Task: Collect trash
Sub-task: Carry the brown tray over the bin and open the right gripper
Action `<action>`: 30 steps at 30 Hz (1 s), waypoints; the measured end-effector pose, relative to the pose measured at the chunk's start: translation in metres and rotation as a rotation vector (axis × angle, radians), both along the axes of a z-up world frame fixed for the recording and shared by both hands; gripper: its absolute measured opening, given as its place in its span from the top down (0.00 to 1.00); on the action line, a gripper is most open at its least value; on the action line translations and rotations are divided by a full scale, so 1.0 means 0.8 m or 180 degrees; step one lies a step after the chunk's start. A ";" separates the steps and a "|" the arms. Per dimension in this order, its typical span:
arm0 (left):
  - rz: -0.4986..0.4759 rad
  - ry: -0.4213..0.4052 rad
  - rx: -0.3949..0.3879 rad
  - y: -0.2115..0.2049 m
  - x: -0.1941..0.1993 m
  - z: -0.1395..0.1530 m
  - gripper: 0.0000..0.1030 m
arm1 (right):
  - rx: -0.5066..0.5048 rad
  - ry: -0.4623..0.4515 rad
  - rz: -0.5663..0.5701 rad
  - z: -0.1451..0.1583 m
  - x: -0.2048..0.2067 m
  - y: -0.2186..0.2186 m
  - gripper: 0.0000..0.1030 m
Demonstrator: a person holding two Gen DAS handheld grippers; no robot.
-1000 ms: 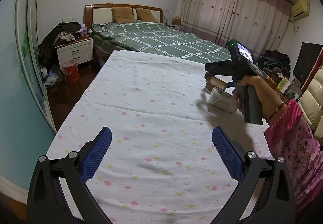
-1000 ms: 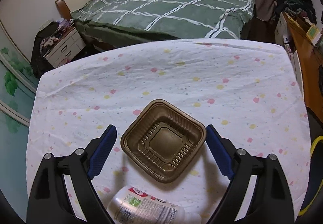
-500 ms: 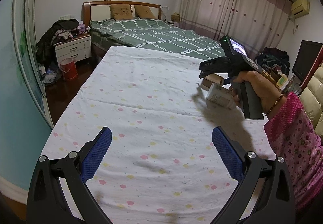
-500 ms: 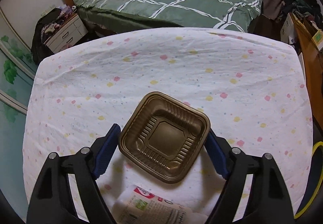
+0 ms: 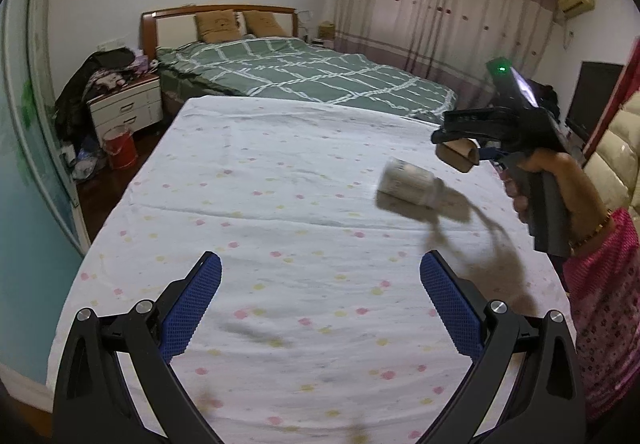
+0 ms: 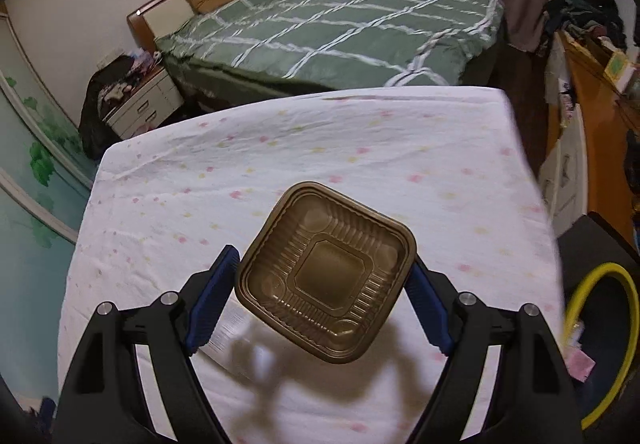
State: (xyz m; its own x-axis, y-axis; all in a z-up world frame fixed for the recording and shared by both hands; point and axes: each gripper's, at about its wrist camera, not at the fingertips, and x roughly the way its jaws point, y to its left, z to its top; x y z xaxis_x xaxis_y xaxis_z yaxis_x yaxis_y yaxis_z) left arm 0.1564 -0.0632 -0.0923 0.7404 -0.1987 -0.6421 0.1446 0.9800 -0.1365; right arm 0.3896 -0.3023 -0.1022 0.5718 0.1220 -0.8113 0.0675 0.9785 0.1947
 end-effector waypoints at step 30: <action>-0.0784 0.0135 0.0288 -0.153 0.035 -0.006 0.05 | -0.0097 0.0378 -0.1680 -0.114 -0.209 -0.376 0.17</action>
